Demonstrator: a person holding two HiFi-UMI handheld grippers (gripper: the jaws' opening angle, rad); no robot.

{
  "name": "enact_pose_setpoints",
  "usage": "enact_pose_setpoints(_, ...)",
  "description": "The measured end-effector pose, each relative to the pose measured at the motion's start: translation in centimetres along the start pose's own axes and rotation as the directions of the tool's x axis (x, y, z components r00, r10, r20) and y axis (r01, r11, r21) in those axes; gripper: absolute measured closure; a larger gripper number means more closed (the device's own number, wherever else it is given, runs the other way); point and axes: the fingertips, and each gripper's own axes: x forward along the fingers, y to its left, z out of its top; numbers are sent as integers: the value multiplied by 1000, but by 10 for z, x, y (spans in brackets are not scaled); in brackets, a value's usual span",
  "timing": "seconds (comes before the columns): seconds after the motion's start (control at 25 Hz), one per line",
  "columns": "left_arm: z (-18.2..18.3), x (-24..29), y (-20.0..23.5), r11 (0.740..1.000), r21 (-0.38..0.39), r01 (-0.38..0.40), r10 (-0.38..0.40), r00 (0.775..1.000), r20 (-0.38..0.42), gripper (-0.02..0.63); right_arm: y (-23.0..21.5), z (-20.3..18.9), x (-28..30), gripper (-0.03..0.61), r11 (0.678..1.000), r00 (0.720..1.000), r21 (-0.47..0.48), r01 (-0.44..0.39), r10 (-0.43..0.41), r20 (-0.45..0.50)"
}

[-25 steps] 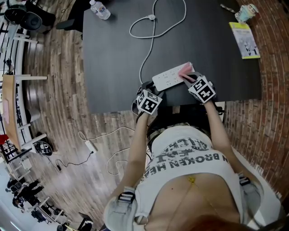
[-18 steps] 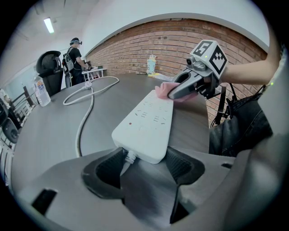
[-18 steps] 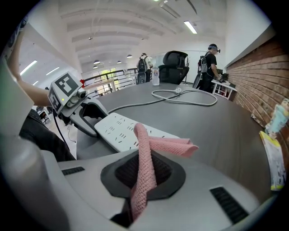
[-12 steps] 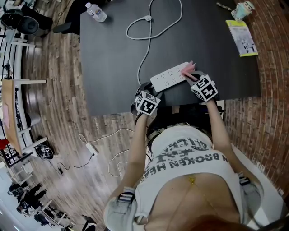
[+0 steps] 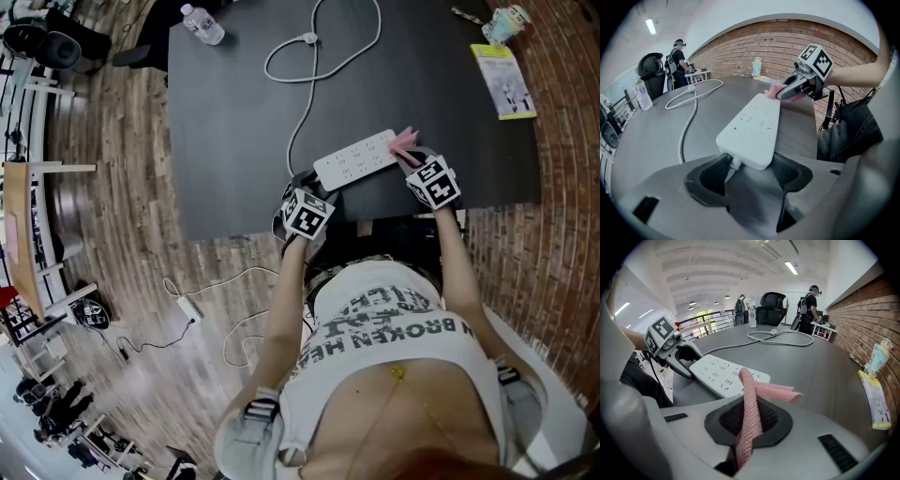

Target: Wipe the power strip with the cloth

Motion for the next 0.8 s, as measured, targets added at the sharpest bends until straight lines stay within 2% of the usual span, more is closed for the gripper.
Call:
enact_pose_setpoints(0.16, 0, -1, 1, 1000, 3, 0, 0, 1000, 1, 334, -16, -13, -3, 563, 998, 998, 32, 49, -48, -41)
enact_pose_setpoints(0.24, 0, -1, 1, 1000, 1, -1, 1, 1000, 2, 334, -19, -33, 1, 563, 998, 989, -9, 66, -66, -134)
enact_pose_setpoints(0.32, 0, 0, 0, 1000, 1, 1, -1, 1000, 1, 334, -19, -49, 1, 562, 996, 983, -36, 77, -82, -165)
enact_pose_setpoints(0.52, -1, -1, 1, 1000, 2, 1, -1, 1000, 2, 334, -20, -43, -7, 561, 996, 997, 75, 58, -54, -61)
enact_pose_setpoints(0.72, 0, -1, 1, 1000, 17, 8, -9, 1000, 29, 334, -20, -23, -12, 562, 994, 999, 106, 26, -31, 42)
enact_pose_setpoints(0.8, 1, -5, 1, 1000, 17, 19, -20, 998, 57, 336, -17, -10, -16, 562, 996, 995, 92, 5, -14, 99)
